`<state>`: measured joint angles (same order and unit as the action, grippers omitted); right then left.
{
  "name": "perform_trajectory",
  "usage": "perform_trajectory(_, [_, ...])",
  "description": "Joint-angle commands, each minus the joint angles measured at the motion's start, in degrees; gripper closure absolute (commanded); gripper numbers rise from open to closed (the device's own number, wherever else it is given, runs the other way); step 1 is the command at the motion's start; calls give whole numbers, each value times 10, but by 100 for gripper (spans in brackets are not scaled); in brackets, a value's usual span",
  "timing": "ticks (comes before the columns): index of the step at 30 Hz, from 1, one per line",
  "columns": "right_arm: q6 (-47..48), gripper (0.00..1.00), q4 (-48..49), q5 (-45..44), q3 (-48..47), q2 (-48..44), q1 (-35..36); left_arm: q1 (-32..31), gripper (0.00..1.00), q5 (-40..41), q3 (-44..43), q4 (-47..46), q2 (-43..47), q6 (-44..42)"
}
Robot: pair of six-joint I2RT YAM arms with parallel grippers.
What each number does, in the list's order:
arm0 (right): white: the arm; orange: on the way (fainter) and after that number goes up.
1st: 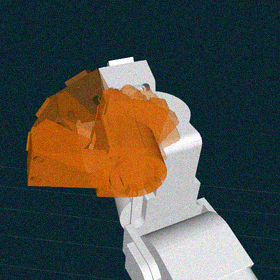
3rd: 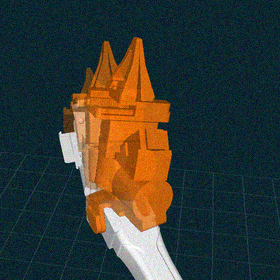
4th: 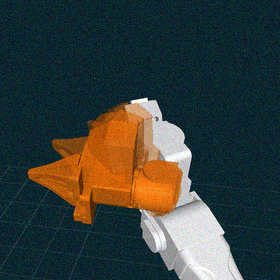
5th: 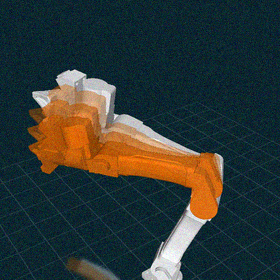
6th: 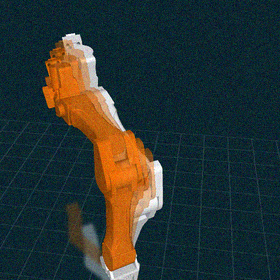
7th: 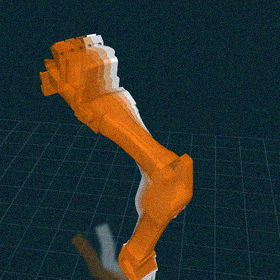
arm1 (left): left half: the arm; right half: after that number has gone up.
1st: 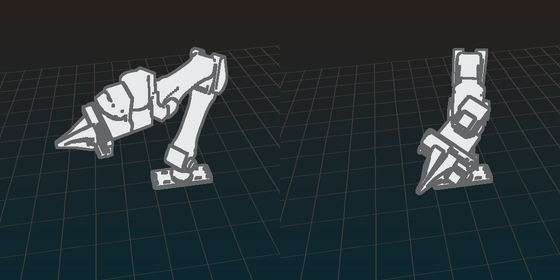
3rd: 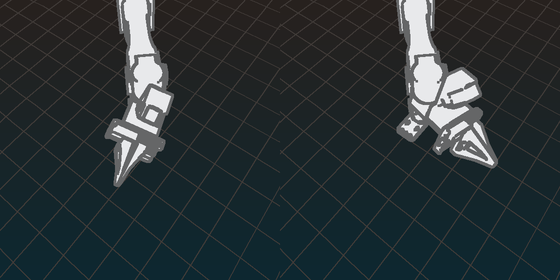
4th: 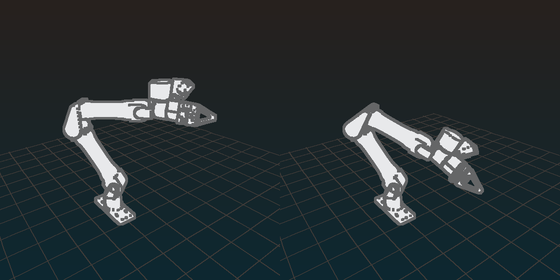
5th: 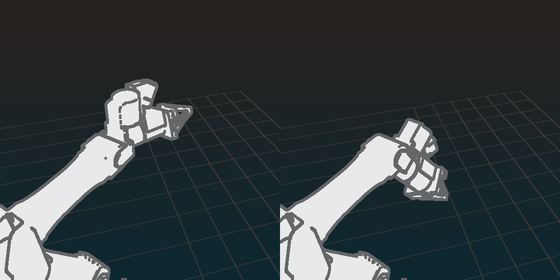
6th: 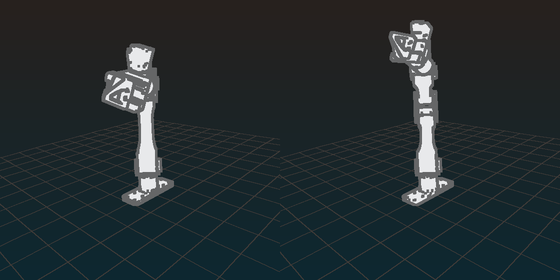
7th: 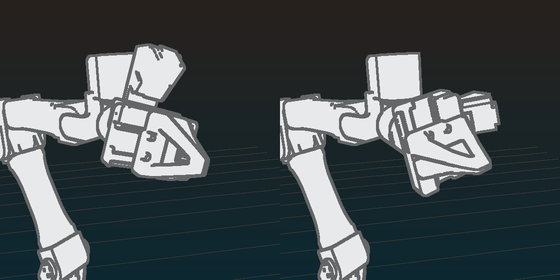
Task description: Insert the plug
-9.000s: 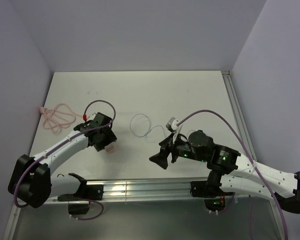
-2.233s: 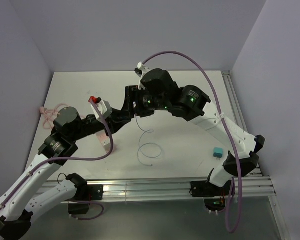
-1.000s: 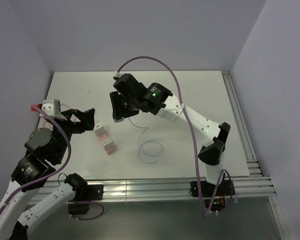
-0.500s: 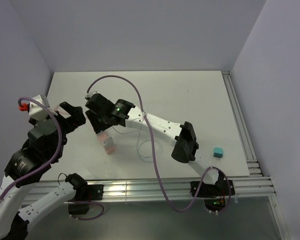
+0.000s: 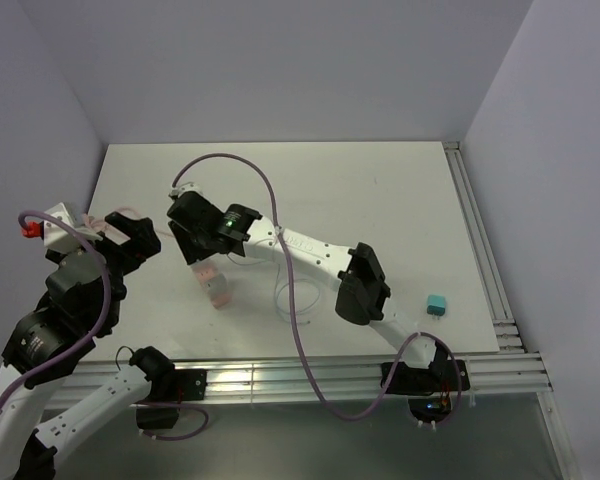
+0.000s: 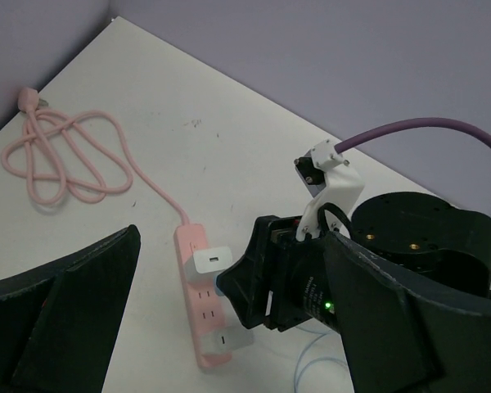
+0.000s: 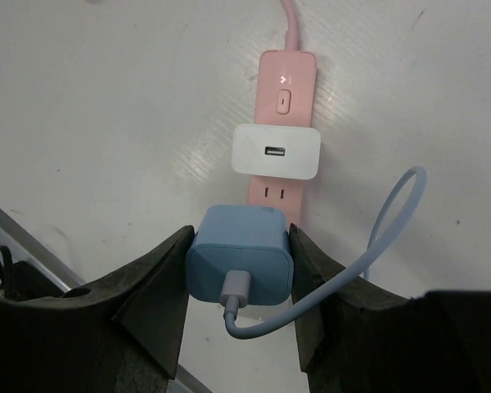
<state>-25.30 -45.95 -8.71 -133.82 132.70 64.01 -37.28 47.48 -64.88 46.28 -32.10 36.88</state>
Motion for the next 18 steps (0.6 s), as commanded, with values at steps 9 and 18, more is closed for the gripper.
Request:
perform_trajectory(9, [-6, 100, 17, -41, -27, 53, 6, -1, 1, 5, -4, -9, -7, -4])
perform_trajectory(18, [-27, 100, 10, -39, 2, 48, 11, -1, 1, 0, -2, -14, -3, -8])
